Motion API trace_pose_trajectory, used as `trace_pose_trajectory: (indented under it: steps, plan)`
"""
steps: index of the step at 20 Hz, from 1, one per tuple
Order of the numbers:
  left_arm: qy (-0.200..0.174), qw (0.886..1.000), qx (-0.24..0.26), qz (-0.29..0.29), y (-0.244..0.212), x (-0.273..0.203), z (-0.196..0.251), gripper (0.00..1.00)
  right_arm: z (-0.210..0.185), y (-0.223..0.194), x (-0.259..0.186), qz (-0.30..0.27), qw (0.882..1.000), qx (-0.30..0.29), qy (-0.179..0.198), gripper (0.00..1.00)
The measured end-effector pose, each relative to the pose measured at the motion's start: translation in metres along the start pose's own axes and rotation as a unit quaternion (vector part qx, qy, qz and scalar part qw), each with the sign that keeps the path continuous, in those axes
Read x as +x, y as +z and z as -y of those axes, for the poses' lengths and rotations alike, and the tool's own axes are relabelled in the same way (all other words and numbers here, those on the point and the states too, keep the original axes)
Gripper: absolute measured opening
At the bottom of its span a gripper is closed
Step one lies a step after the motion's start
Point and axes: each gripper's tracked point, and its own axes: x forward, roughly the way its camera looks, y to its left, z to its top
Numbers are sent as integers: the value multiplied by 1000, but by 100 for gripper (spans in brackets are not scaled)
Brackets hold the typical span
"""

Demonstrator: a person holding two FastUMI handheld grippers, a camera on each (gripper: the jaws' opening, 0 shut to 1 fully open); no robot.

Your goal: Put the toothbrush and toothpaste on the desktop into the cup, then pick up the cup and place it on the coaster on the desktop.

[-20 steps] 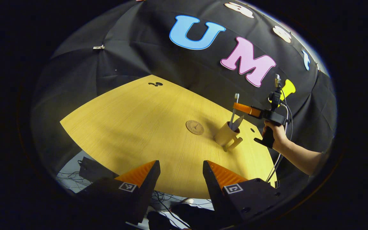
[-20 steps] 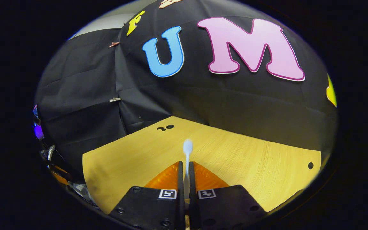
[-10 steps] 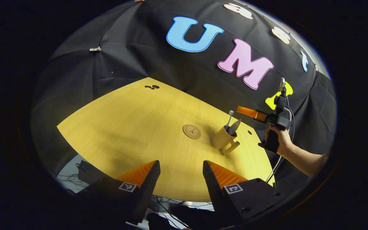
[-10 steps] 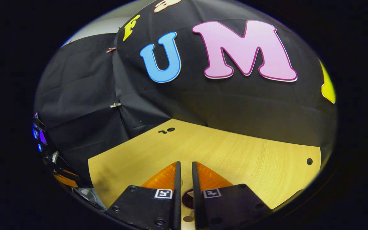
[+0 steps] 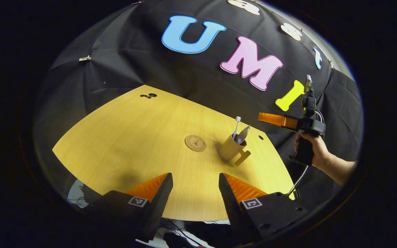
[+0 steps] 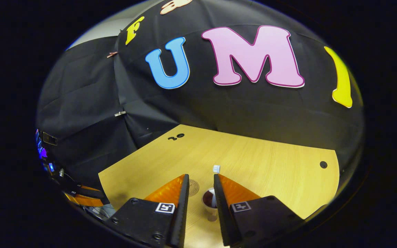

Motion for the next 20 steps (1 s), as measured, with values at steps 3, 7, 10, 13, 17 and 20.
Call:
trace_pose_trajectory:
  steps: [3,7,10,13,17,20]
  plan:
    - [-12,1000,9,6,11,4,0,84,5,-16,-13,-27,999,8,-34,47]
    - [-23,999,20,10,18,8,-3,84,10,-60,-17,-96,993,32,-63,40]
    - [-28,999,22,8,19,8,-8,84,14,-98,-13,-154,985,41,-72,49]
    - [-27,1000,14,8,16,6,-14,84,21,-120,-3,-205,974,43,-83,49]
    - [-25,1000,1,9,12,4,-20,84,33,-149,10,-262,959,31,-103,49]
    - [-22,1000,-4,12,13,4,-25,83,33,-164,22,-293,949,41,-106,49]
